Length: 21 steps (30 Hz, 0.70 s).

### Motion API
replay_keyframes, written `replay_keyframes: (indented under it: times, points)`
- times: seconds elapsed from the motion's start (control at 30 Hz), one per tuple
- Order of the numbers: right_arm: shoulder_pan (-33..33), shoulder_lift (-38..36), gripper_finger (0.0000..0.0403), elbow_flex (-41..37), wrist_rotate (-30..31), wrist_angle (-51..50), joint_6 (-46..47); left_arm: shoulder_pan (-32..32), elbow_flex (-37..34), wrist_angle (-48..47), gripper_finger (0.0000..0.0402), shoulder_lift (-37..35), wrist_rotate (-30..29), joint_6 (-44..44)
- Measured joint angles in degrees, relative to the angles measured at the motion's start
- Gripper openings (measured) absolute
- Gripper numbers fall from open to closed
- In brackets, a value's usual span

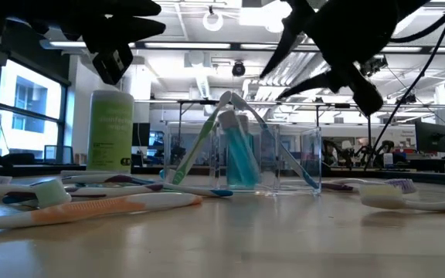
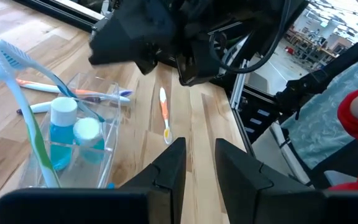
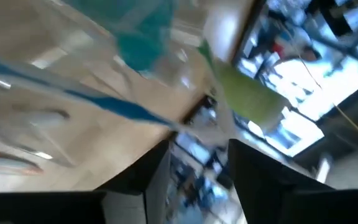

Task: Pick & Place toothbrushing station
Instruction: Put the right blue toothbrush into the transparent organizer

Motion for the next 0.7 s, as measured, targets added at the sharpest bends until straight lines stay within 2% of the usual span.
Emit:
replay_keyframes:
  times: [0.1, 0.27, 0.47, 0.6, 0.7]
  points:
    - [0.4, -0.1, 0.0154, 0.0, 6.0, 1.9, 1.8, 0.0, 0.0, 0.0, 0.0084, 0.0, 0.0, 0.0]
    - [1.3, -3.3, 0.0154, 0.0, 12.3, 2.9, 8.3, 0.0, 0.0, 0.0, 0.0084, 0.0, 0.0, 0.0]
    - [1.9, -10.9, 0.0147, 0.0, 18.3, 2.4, 16.8, 0.2, 0.0, 0.0, 0.0084, 0.0, 0.0, 0.9]
    - [1.7, -16.8, 0.0141, 0.0, 22.1, -0.9, 30.8, 1.0, 0.0, 0.0, 0.0084, -0.2, -0.2, 3.9]
    - [1.9, -21.6, 0.0136, 0.0, 20.5, -9.2, 47.5, 1.7, 0.0, -0.1, 0.0084, -0.5, -0.2, 5.7]
